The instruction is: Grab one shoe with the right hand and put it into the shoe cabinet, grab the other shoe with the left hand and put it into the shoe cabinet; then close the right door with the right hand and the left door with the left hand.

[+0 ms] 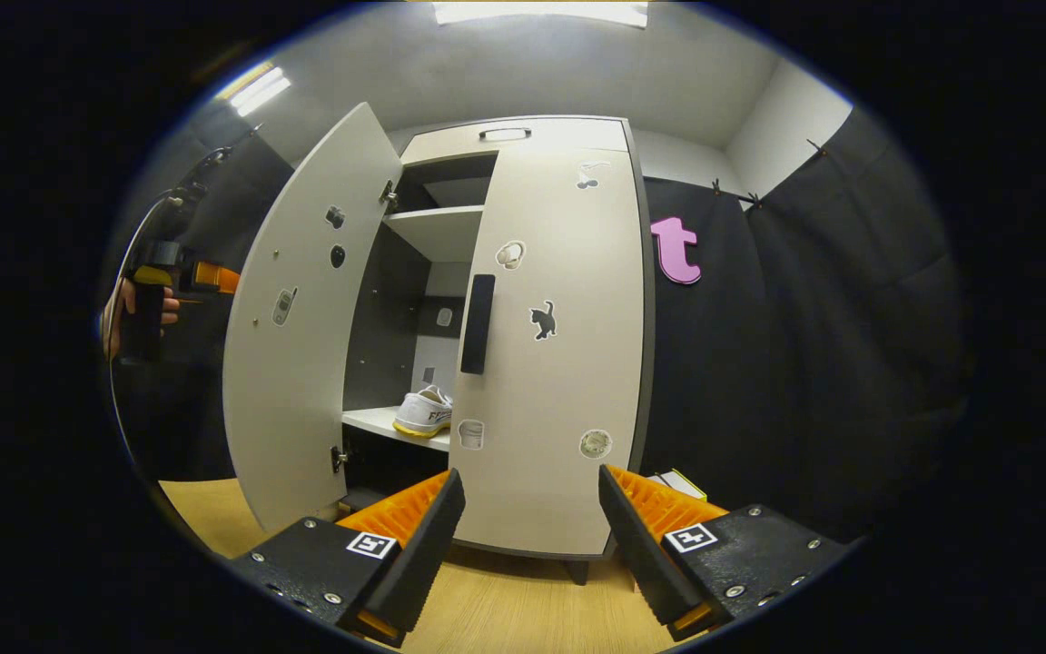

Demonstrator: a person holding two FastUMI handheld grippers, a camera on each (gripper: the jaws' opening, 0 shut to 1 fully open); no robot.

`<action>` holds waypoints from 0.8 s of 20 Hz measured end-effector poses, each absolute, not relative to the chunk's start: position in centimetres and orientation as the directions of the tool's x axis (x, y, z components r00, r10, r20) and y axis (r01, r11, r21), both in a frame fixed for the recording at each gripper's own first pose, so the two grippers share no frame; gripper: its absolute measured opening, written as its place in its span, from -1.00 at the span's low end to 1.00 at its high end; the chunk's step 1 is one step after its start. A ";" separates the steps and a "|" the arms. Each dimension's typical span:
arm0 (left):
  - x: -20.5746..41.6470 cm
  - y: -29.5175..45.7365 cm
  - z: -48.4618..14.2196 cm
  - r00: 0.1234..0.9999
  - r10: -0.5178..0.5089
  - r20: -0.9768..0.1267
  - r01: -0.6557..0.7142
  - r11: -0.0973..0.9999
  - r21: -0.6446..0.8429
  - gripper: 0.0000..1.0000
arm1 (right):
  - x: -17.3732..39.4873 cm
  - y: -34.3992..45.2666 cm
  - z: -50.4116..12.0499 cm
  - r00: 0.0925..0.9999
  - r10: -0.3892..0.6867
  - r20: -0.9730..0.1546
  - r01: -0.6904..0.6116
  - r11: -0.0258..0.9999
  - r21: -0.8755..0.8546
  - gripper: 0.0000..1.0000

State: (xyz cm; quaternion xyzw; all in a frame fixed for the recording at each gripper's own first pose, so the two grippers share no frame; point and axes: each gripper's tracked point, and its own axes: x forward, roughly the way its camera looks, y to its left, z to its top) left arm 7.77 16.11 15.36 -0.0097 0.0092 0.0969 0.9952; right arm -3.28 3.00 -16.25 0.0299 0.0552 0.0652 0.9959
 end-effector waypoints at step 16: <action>14.8 -1.0 13.1 0.980 -0.190 -0.054 0.183 0.976 -0.116 0.88 | -5.4 -2.2 -16.4 0.990 0.006 -0.139 0.005 0.997 0.077 0.84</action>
